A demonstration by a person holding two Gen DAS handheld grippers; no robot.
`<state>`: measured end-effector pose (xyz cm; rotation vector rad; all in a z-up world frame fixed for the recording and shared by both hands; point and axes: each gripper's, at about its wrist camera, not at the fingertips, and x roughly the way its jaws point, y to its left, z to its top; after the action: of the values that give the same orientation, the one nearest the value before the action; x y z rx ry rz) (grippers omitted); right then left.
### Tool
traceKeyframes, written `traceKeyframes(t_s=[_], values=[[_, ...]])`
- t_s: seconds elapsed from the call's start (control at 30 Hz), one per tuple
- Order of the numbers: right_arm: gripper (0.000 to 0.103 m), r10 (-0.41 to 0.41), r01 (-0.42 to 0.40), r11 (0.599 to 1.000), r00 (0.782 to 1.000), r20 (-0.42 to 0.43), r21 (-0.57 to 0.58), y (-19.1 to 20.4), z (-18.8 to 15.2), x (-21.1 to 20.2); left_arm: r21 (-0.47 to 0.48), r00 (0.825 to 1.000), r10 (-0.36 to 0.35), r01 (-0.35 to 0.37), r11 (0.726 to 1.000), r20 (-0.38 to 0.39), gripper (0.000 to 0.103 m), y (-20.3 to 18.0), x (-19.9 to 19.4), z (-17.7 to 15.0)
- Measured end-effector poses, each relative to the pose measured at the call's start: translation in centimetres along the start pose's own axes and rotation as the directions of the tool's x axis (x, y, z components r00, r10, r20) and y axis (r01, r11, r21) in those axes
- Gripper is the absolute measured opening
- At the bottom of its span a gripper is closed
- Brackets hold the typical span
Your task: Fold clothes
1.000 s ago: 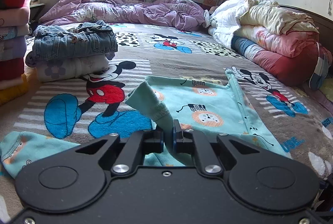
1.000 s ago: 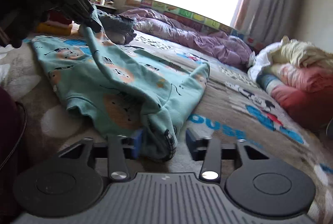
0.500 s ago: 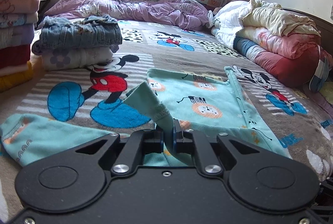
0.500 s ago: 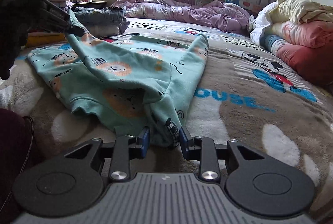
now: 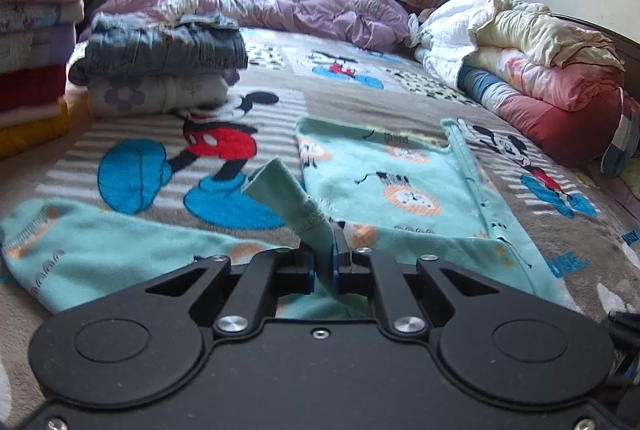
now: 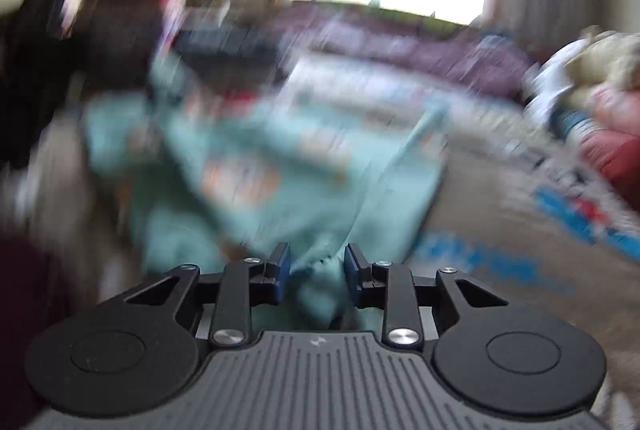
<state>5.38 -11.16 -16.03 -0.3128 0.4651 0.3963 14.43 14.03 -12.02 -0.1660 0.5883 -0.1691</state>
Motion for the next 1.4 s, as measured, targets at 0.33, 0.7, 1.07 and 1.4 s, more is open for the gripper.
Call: traceKeyframes(t_s=[0.33,0.7,1.07,1.4], values=[[0.038,-0.048,0.043,0.983,0.999,-0.023,-0.18,2.9,-0.4,-0.2,-0.005,1.0,0.009,-0.009,1.0,-0.024,0.006,0.6,0.6,-0.8],[0.04,-0.01,0.004,0.983,1.0,-0.029,-0.181,2.5,-0.6,-0.4,-0.028,0.991,0.135,-0.135,0.991,0.017,0.025,1.0,-1.6,1.5],[0.044,0.018,-0.02,0.986,1.0,-0.014,-0.165,2.3,-0.7,-0.6,0.193,0.987,-0.123,0.14,0.971,-0.099,0.027,-12.5,7.1,6.9],[0.045,0.067,-0.066,0.993,0.998,0.004,-0.102,1.5,-0.9,-0.8,0.081,0.961,-0.183,0.203,0.976,-0.206,0.031,-15.8,16.7,9.8]])
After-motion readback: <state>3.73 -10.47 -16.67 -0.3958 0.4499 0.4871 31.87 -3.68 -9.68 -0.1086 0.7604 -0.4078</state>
